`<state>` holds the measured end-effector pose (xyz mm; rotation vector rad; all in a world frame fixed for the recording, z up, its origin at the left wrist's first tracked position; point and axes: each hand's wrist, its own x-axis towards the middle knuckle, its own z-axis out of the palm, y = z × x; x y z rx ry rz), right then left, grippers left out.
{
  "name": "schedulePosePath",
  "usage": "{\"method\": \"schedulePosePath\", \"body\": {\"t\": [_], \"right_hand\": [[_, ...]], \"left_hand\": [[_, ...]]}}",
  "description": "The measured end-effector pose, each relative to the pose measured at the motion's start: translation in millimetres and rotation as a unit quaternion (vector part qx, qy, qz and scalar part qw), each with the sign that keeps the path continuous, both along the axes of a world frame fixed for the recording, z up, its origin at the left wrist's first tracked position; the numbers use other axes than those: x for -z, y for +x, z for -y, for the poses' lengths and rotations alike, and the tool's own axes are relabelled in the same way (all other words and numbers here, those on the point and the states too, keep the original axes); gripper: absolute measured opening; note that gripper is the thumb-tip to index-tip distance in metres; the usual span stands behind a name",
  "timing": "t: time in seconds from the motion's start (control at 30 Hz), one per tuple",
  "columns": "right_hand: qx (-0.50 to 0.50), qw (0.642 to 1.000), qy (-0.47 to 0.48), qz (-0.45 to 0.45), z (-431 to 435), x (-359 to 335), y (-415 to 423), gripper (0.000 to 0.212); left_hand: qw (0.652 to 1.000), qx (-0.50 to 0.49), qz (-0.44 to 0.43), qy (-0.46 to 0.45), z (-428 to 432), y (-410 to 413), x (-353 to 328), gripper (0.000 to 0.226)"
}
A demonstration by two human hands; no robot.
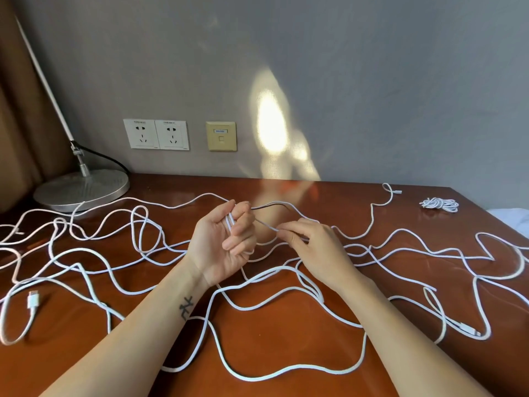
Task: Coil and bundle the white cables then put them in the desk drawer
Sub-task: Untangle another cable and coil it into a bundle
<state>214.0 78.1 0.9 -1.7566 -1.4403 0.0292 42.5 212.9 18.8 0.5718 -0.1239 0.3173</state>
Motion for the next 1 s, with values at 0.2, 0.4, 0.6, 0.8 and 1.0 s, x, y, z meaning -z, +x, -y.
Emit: {"method": "schedulePosePath", "body": {"t": [0.2,0.4,0.6,0.8,1.0], "right_hand": [[0.013,0.999,0.014,-0.032,0.3,-0.9,-5.5,0.010],[0.010,1.000,-0.011,0.009,-2.6,0.4,-2.6,0.008],[-0.049,0.998,-0.045,0.020,-3.8,-3.4,-8.1,0.008],[-0.104,0.990,-0.091,-0.040,-2.8,-4.5,-16.4,0.011],[-0.093,0.990,-0.104,-0.022,-2.1,-1.9,-21.4,0.014]], "left_hand": [[0.995,-0.063,-0.065,0.048,1.4,-2.7,-6.3,0.058],[0.998,-0.011,-0.017,0.058,6.0,1.5,-0.6,0.049],[0.999,-0.050,0.012,0.004,2.8,4.4,-2.5,0.057],[0.989,-0.138,-0.001,-0.055,-5.1,3.2,1.1,0.053],[0.969,-0.243,-0.044,0.001,-12.3,2.2,1.6,0.042]]}}
